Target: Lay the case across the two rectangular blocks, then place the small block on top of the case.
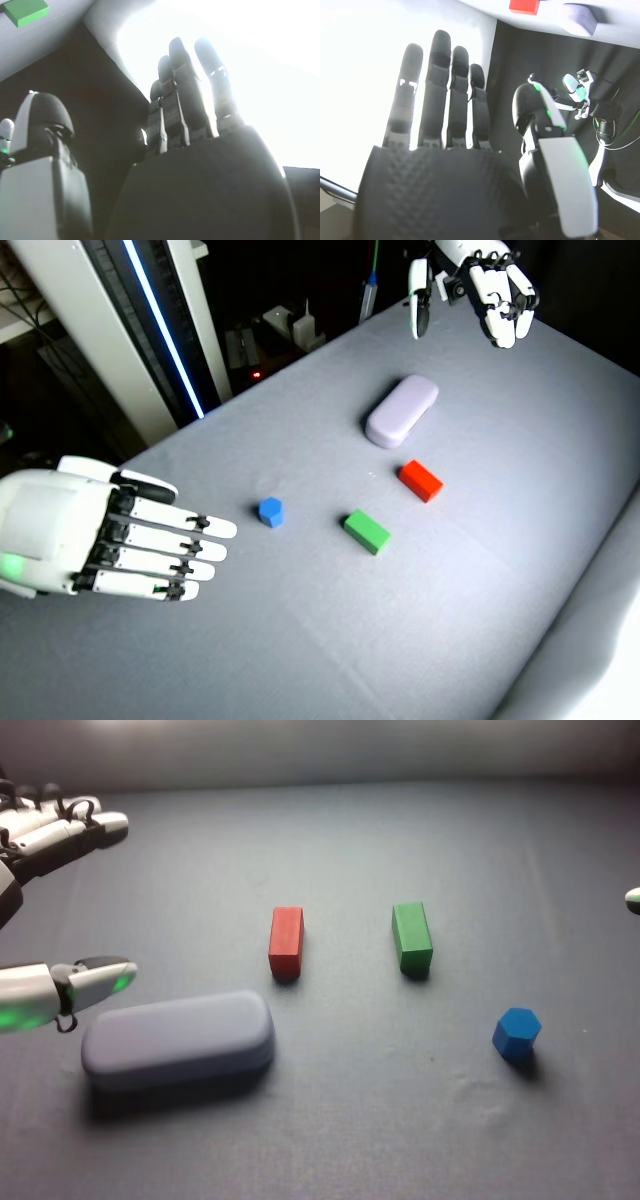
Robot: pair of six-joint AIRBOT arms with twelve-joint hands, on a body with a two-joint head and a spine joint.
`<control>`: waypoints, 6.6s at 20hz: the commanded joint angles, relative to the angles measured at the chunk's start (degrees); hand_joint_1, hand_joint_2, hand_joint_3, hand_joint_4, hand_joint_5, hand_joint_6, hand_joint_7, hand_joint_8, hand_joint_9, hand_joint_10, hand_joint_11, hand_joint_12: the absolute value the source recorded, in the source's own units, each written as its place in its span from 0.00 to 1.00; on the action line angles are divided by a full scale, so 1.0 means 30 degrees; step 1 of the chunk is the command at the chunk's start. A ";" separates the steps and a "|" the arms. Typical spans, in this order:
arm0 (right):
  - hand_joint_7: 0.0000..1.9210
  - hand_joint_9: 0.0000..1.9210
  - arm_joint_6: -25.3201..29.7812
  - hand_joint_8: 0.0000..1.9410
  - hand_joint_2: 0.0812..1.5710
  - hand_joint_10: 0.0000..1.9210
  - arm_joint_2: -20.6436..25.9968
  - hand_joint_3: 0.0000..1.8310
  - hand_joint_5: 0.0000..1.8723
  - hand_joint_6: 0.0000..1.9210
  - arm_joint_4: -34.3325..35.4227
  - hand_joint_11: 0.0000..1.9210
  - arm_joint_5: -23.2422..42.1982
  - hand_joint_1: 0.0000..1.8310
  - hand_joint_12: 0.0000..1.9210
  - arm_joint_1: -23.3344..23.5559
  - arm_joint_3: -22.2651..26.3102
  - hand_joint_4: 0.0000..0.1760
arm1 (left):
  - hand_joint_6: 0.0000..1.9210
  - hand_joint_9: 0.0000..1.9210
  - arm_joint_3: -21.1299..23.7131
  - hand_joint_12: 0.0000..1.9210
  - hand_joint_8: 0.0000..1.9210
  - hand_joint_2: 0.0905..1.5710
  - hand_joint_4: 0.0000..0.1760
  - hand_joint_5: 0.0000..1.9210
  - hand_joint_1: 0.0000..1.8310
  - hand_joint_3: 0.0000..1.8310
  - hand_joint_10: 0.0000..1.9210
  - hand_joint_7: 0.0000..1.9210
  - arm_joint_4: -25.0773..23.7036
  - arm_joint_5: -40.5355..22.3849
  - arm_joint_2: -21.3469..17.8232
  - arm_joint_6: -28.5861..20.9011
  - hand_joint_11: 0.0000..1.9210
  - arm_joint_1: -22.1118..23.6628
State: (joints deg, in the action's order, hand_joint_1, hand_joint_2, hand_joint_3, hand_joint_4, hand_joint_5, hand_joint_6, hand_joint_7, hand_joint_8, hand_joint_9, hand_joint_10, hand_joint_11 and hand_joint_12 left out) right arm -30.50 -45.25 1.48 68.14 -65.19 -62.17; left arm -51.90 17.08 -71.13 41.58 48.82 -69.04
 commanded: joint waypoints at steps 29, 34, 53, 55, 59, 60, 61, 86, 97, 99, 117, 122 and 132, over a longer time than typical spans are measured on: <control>0.18 0.16 0.0154 0.00 0.82 0.00 -0.0089 0.00 0.23 0.00 0.0194 0.00 0.1842 0.38 0.42 0.0421 -0.0275 0.00 | 0.00 0.20 -0.2782 0.52 0.00 0.47 0.13 0.12 0.47 0.00 0.00 0.15 -0.3541 1.0739 0.3282 0.2391 0.00 0.4175; 0.18 0.17 0.0211 0.00 0.82 0.00 -0.0089 0.00 0.23 0.00 0.0200 0.00 0.1842 0.37 0.41 0.0427 -0.0275 0.00 | 0.00 0.24 -0.2819 0.50 0.00 0.50 0.38 0.14 0.46 0.00 0.00 0.20 -0.3360 1.1345 0.3450 0.3252 0.00 0.4297; 0.19 0.17 0.0280 0.00 0.82 0.00 -0.0104 0.00 0.23 0.00 0.0215 0.01 0.1842 0.36 0.42 0.0435 -0.0256 0.00 | 0.34 0.68 -0.2318 0.60 0.32 0.63 0.00 0.59 0.70 0.00 0.26 0.66 -0.3052 0.9863 0.3131 0.3983 0.55 0.5038; 0.19 0.17 0.0280 0.00 0.82 0.00 -0.0108 0.00 0.23 0.00 0.0221 0.00 0.1819 0.37 0.41 0.0435 -0.0256 0.00 | 0.32 0.68 -0.2360 0.58 0.31 0.62 0.00 0.60 0.70 0.00 0.23 0.67 -0.3622 0.9767 0.3016 0.3901 0.54 0.6056; 0.19 0.18 0.0280 0.00 0.82 0.00 -0.0137 0.00 0.23 0.00 0.0223 0.02 0.1806 0.38 0.41 0.0436 -0.0265 0.00 | 0.26 0.61 -0.3317 0.69 0.30 0.62 0.00 0.62 0.71 0.00 0.36 0.68 -0.5010 1.0967 0.3956 0.3901 0.45 0.8932; 0.20 0.18 0.0280 0.00 0.82 0.00 -0.0140 0.00 0.23 0.00 0.0221 0.02 0.1806 0.38 0.41 0.0436 -0.0275 0.00 | 0.24 0.63 -0.3615 0.68 0.29 0.61 0.00 0.63 0.71 0.00 0.36 0.69 -0.5256 1.1331 0.4300 0.3903 0.49 0.9515; 0.19 0.18 0.0280 0.00 0.82 0.00 -0.0152 0.00 0.23 0.00 0.0223 0.02 0.1806 0.37 0.40 0.0440 -0.0286 0.00 | 0.23 0.63 -0.4020 0.64 0.32 0.62 0.00 0.63 0.71 0.00 0.34 0.67 -0.5426 1.1811 0.4739 0.3905 0.51 1.0076; 0.19 0.17 0.0284 0.00 0.82 0.00 -0.0452 0.00 0.23 0.00 0.0009 0.01 0.0937 0.36 0.41 0.0847 -0.0495 0.00 | 0.41 0.70 -0.9750 0.50 0.39 0.65 0.00 0.56 0.68 0.00 0.05 0.61 -0.5350 1.7468 1.1727 0.4386 0.52 1.4282; 0.20 0.18 0.0345 0.00 0.81 0.00 -0.0500 0.00 0.24 0.00 -0.0026 0.01 0.0765 0.38 0.42 0.0847 -0.0512 0.00 | 0.43 0.72 -1.0338 0.58 0.46 0.67 0.00 0.52 0.68 0.00 0.04 0.59 -0.4655 1.8096 1.2184 0.4768 0.51 1.4102; 0.21 0.18 0.0364 0.00 0.82 0.00 -0.0503 0.00 0.25 0.00 -0.0026 0.01 0.0748 0.38 0.42 0.0847 -0.0510 0.00 | 0.41 0.72 -1.0334 0.61 0.48 0.67 0.00 0.53 0.68 0.00 0.05 0.58 -0.4655 1.8199 1.2184 0.4826 0.50 1.4085; 0.21 0.19 0.0425 0.00 0.82 0.00 -0.0553 0.00 0.25 0.00 -0.0026 0.01 0.0734 0.42 0.45 0.0845 -0.0504 0.00 | 0.00 0.57 -1.0311 0.65 0.00 0.56 0.00 0.40 0.55 0.00 0.03 0.49 -0.4634 1.8597 1.2117 0.5194 0.36 1.4045; 0.21 0.20 0.0448 0.00 0.81 0.00 -0.0580 0.00 0.25 0.00 -0.0026 0.01 0.0734 0.43 0.46 0.0845 -0.0502 0.00 | 0.00 0.58 -1.0357 0.74 0.00 0.54 0.00 0.35 0.53 0.00 0.04 0.43 -0.4506 1.8490 1.2186 0.5221 0.39 1.4144; 0.21 0.19 0.0509 0.00 0.81 0.00 -0.0582 0.00 0.25 0.00 -0.0026 0.00 0.0734 0.43 0.46 0.0845 -0.0500 0.00 | 0.00 0.31 -0.9778 0.59 0.00 0.53 0.34 0.18 0.49 0.00 0.00 0.25 -0.4139 1.7728 1.1762 0.5485 0.13 1.4156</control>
State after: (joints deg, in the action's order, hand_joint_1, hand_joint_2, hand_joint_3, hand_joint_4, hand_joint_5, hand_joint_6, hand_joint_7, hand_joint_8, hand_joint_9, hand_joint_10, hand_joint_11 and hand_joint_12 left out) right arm -29.36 -47.18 -0.25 63.94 -63.29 -63.48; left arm -80.12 4.93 -11.77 76.38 64.93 -27.27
